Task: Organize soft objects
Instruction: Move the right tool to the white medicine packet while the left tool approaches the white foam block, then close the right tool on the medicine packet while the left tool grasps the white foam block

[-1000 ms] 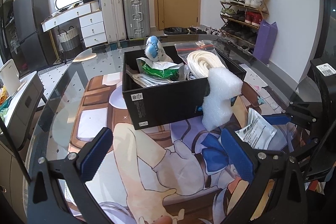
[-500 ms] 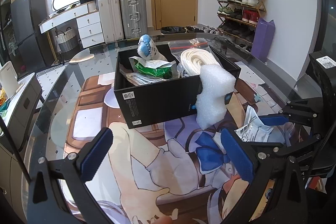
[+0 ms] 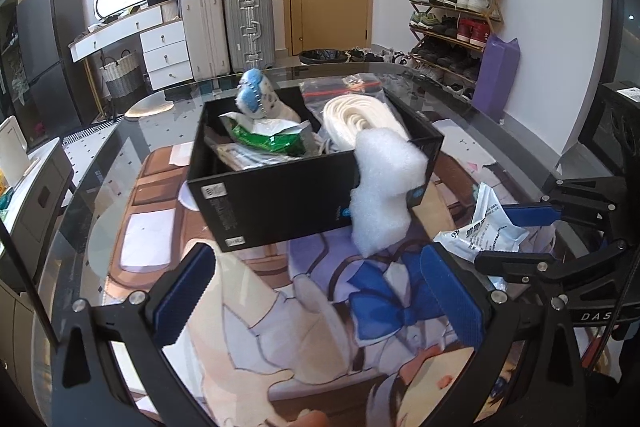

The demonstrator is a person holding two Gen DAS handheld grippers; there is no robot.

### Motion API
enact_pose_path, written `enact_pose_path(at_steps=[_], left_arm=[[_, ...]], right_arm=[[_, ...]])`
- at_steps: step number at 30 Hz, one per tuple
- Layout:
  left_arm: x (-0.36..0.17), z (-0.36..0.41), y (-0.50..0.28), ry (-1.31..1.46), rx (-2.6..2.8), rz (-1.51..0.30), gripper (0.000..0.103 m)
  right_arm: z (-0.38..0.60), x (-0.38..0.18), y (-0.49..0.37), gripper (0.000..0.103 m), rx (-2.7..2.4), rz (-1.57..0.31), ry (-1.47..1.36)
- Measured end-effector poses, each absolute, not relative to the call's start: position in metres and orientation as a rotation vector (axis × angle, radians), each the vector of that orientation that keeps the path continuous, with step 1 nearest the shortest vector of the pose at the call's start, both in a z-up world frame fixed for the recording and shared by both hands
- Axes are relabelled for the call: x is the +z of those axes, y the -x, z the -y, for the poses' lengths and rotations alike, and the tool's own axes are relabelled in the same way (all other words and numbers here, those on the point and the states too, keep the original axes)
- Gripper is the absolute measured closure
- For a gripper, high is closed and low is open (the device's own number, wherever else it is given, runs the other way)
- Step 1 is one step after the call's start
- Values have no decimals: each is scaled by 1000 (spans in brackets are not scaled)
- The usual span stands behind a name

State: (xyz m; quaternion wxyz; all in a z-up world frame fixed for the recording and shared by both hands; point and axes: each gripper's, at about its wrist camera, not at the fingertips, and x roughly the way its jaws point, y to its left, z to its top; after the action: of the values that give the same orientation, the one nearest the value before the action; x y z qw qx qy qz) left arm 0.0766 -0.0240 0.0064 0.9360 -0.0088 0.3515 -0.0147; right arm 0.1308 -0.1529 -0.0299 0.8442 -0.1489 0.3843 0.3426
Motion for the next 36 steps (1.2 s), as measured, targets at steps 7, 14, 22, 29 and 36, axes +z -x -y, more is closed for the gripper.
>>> enact_pose_path(at_steps=[7,14,22,29,36], left_arm=[[9,30,-88,27,-39,-715,0],[2,42,-99,-7,-61,-749,10],[-6,47,-110,9,-87,-786,53],[-5,48,-106,15,-126,-785,82],[2,39,-96,19,-122,-762,83]], right_arm=[[166,-23,-134,57,702,-803,292],[174,-23,-139,57,680,-810,278],[176,-21,-140,57,680,-805,272],[174,-21,-137,57,687,-803,273],[171,-16,-132,57,696,-786,275]])
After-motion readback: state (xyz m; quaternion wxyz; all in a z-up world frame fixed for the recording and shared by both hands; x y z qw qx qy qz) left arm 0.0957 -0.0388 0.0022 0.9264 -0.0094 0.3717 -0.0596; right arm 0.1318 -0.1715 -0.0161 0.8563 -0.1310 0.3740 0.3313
